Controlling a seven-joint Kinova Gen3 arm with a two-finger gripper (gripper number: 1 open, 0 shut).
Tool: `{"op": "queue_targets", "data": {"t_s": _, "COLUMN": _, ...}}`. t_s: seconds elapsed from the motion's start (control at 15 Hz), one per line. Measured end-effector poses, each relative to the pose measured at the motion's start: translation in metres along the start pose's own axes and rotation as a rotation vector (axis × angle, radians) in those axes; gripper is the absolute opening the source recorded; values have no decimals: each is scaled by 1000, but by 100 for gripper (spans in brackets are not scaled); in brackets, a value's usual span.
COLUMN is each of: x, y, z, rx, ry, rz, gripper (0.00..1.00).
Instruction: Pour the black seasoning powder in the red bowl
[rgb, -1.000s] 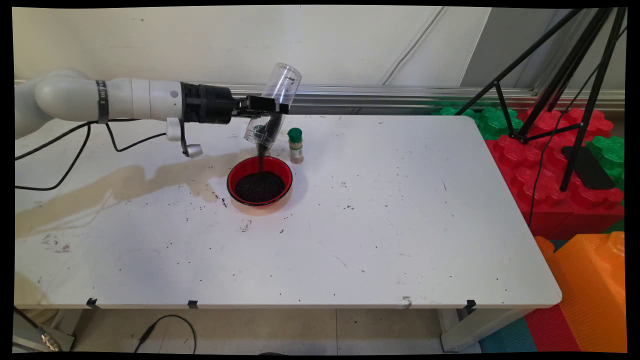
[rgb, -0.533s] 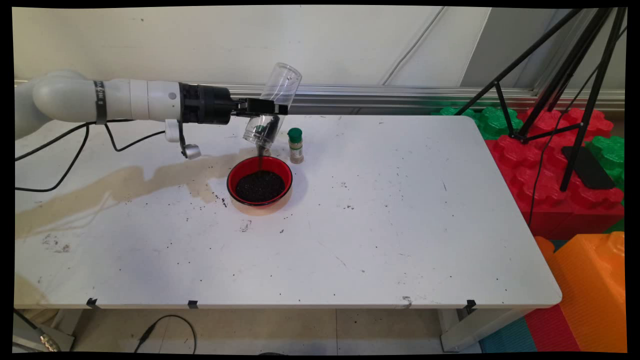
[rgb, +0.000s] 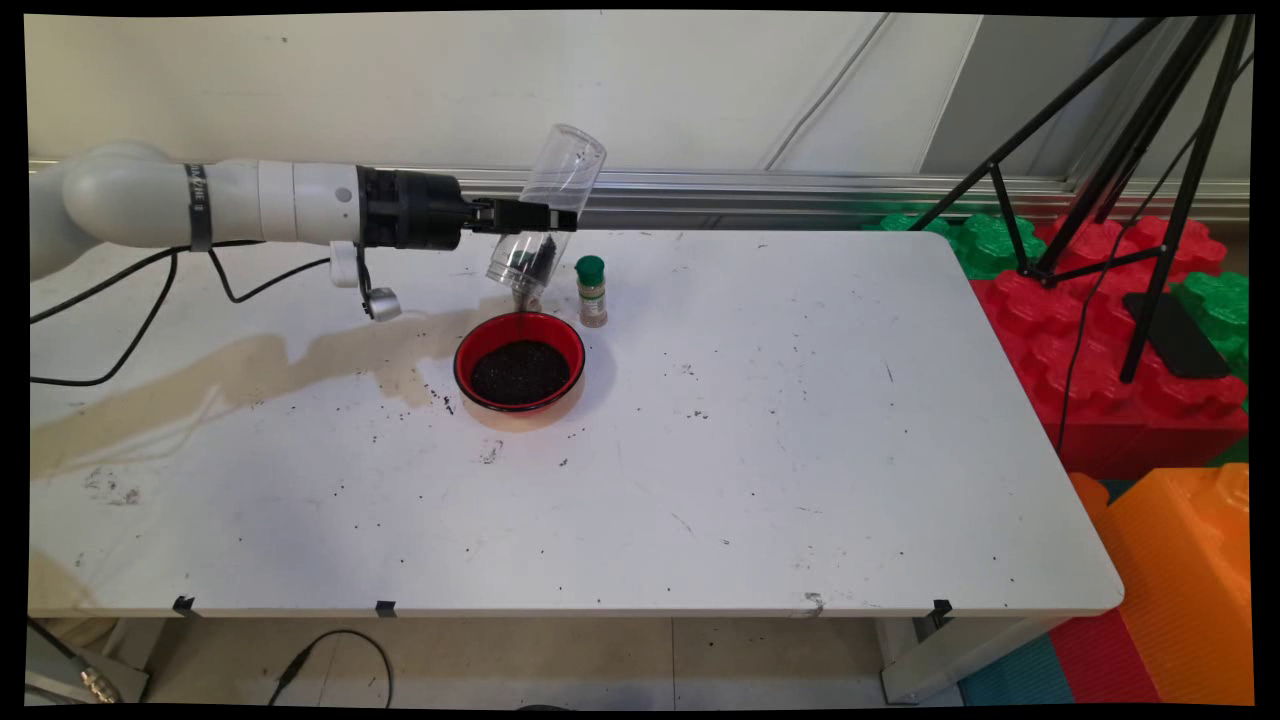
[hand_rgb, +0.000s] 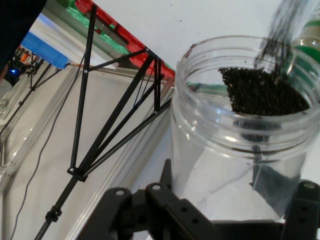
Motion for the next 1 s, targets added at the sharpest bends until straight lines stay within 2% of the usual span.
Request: {"op": "queue_targets", "data": {"t_s": 1.0, "x": 4, "y": -11, "z": -7, "rx": 34, "ry": -50, "rz": 53, "gripper": 0}}
